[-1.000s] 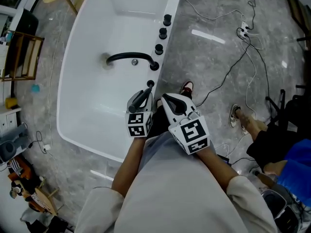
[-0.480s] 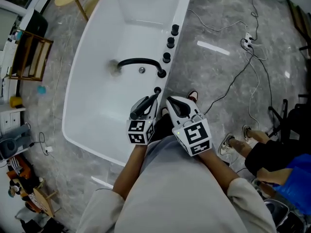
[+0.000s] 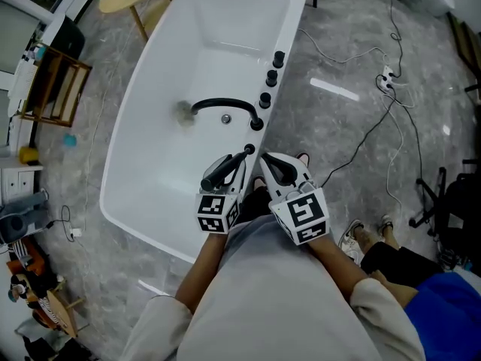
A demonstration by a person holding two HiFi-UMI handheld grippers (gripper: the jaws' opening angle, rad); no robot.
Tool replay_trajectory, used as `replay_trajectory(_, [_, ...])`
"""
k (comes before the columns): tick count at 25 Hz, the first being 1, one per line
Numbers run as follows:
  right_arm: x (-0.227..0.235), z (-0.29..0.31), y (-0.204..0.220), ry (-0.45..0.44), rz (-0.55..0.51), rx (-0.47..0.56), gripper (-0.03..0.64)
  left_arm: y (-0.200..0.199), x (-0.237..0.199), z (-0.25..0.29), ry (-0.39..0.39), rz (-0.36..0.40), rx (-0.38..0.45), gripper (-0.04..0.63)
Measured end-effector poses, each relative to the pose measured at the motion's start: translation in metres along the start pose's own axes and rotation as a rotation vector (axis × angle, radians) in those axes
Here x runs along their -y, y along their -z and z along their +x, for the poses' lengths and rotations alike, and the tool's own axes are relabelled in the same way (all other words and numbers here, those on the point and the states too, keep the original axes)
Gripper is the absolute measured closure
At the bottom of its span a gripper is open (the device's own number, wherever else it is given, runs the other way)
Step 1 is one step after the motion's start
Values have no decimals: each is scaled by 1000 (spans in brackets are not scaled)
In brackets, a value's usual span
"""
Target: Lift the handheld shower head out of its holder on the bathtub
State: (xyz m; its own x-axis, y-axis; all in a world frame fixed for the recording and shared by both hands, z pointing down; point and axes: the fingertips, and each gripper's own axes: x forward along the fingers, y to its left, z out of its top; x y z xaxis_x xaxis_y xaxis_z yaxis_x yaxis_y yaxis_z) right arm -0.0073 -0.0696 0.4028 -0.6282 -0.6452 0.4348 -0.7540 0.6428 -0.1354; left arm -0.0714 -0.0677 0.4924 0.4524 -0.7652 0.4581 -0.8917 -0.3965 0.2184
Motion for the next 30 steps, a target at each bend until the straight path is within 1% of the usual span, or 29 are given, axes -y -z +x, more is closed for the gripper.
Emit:
replay_trajectory(5, [0,-5,-7,2,-1,17,597,-14,4,-7,10,-18,37,457])
replay_trajectory(11, [9,-20,-19,15,7,64,597,-31,17,-12,14,7,60,457])
replay_trajectory(14, [5,-22,-32,15,-8,93,597,-45,17,-19,22,-3,86,457])
replay_trajectory(17, [-1,-19,-38,7,-42,98,598,-59,16,-26,30,-23,108,457])
replay_trajectory(21, [-9,-20,-50,-2,-68,115,598,-74,14,-39,17,4,138,457])
replay_trajectory(26, [-15,-21,-63,-16,-77,135,598,-93,11,-57,5,-2,185,457])
replay_trajectory(30, [-17,-21,-72,-21,-83,150,598,-105,10,-68,-14,11,223,457])
